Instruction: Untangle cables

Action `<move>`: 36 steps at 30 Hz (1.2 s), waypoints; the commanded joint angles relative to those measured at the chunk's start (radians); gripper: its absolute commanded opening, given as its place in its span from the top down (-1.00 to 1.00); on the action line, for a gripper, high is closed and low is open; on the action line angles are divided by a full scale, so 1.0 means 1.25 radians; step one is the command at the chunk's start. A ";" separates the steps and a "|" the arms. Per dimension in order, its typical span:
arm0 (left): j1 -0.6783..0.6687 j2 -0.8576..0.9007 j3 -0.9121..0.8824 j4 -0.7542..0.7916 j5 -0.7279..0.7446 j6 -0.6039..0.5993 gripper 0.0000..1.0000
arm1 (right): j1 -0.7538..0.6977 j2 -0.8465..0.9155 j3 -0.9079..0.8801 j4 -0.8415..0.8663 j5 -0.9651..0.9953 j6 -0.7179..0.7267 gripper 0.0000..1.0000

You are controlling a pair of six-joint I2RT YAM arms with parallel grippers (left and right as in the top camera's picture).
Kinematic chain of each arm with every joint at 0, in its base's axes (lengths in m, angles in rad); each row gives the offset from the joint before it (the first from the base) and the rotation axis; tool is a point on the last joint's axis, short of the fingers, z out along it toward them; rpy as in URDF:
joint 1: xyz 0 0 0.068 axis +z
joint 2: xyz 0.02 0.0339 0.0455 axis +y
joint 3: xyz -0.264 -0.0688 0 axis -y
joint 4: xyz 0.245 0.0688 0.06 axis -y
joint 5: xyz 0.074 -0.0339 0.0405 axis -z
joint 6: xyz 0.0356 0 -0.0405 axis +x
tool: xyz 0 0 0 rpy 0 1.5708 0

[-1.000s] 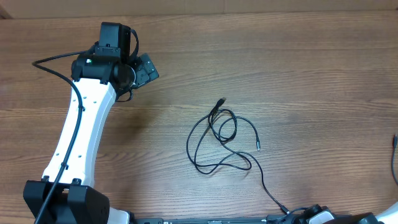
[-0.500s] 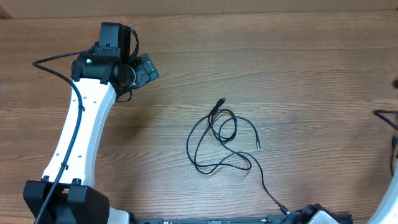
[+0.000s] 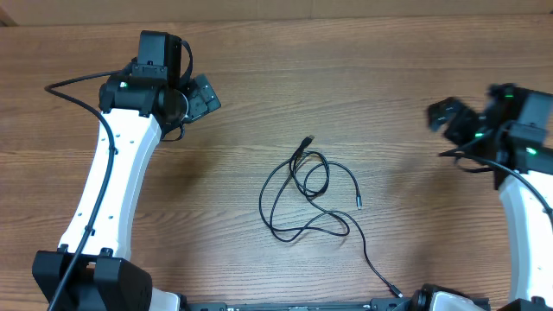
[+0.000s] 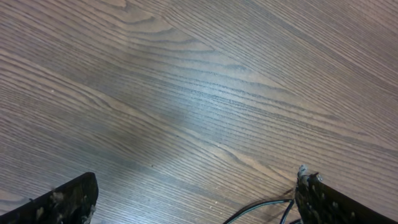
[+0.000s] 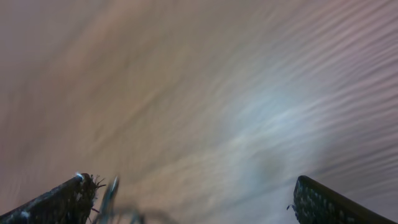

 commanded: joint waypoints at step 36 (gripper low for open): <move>-0.005 -0.005 0.009 0.001 0.003 0.010 -1.00 | 0.686 0.024 -0.188 0.025 -0.056 -0.003 -1.00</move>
